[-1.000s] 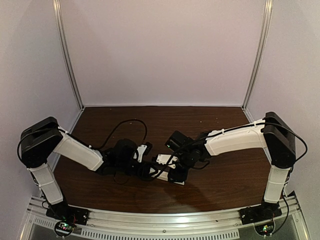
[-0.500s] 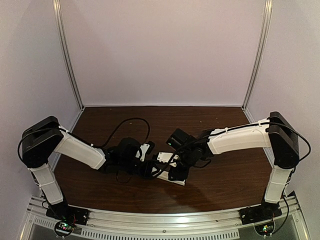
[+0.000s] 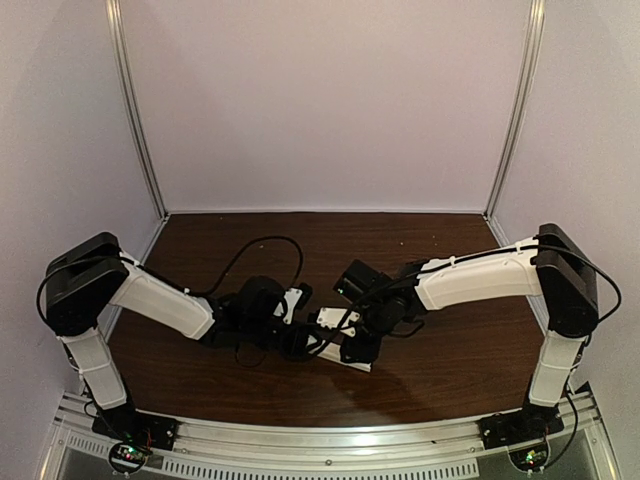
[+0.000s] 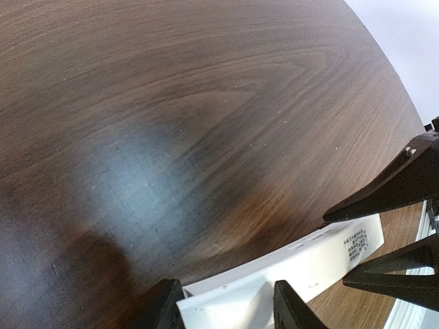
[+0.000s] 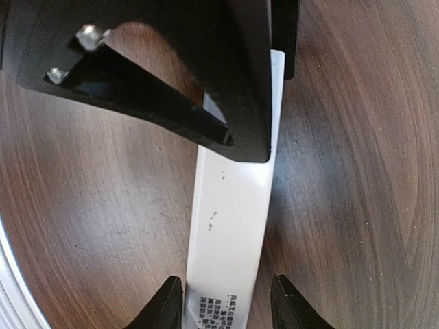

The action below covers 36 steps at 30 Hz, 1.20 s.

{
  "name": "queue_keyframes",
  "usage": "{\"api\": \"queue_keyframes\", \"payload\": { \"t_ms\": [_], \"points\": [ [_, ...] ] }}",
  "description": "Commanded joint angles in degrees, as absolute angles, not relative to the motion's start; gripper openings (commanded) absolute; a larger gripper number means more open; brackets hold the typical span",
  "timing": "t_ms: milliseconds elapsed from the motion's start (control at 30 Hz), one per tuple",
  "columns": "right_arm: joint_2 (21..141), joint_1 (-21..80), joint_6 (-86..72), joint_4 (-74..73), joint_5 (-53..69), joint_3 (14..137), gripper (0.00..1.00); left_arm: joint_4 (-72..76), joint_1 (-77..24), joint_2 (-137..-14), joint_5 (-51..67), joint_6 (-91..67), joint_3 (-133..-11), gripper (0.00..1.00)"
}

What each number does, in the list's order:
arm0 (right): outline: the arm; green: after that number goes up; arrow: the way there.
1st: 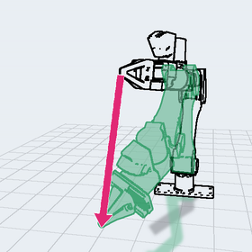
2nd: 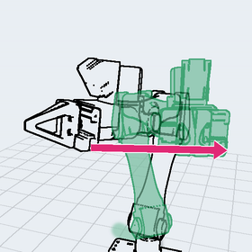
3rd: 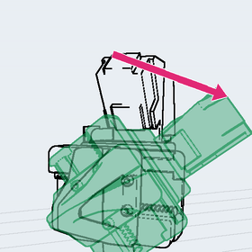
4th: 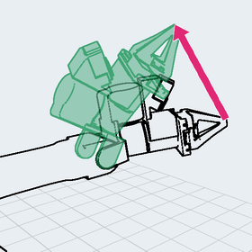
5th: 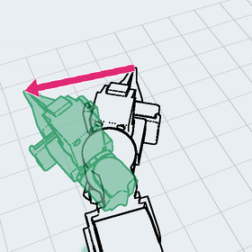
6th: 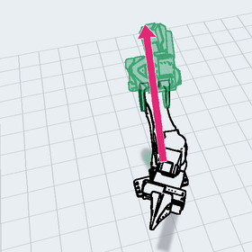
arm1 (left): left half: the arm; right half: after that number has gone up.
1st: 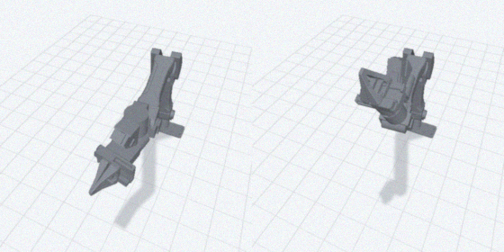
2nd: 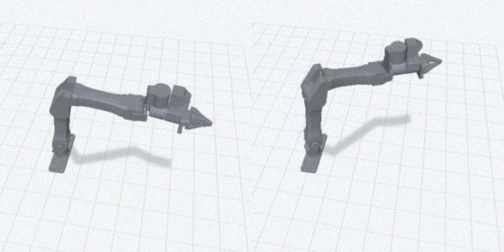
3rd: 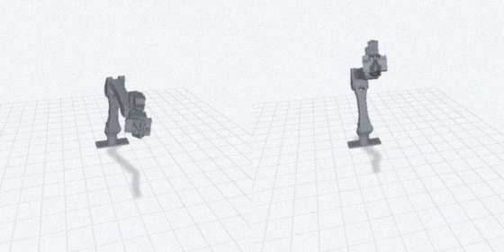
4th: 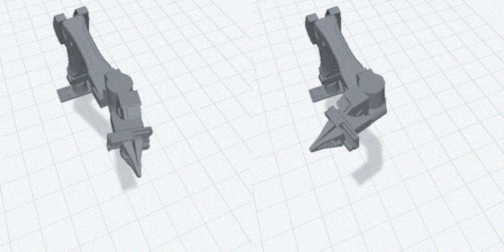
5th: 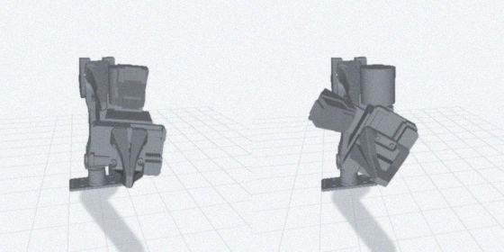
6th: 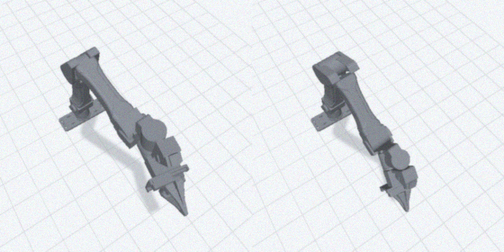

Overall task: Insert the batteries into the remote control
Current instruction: Adjust the battery cover on the remote control.

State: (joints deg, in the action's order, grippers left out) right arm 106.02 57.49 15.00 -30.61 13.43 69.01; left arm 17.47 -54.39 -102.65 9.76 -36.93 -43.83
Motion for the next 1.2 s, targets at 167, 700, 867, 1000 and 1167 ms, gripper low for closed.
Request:
{"api": "queue_keyframes", "payload": {
  "t_ms": [167,700,867,1000,1167],
  "points": [
    [105.2,57.7,14.4,-31.7,12.3,67.6,0.43,13.7,-54.9,-101.0,7.0,-36.8,-43.5,0.51],
    [105.4,57.8,14.2,-31.7,12.4,67.6,0.38,10.4,-54.8,-99.0,4.5,-35.4,-44.2,0.44],
    [105.6,57.8,14.2,-31.8,12.3,67.8,0.37,10.4,-54.8,-99.3,5.1,-35.0,-44.2,0.38],
    [106.0,57.7,14.1,-31.8,12.3,67.9,0.36,10.7,-55.2,-99.7,5.9,-35.3,-43.9,0.34],
    [106.0,57.7,13.9,-31.7,12.5,68.0,0.36,11.1,-55.8,-100.4,6.4,-35.5,-44.1,0.31]
  ]
}}
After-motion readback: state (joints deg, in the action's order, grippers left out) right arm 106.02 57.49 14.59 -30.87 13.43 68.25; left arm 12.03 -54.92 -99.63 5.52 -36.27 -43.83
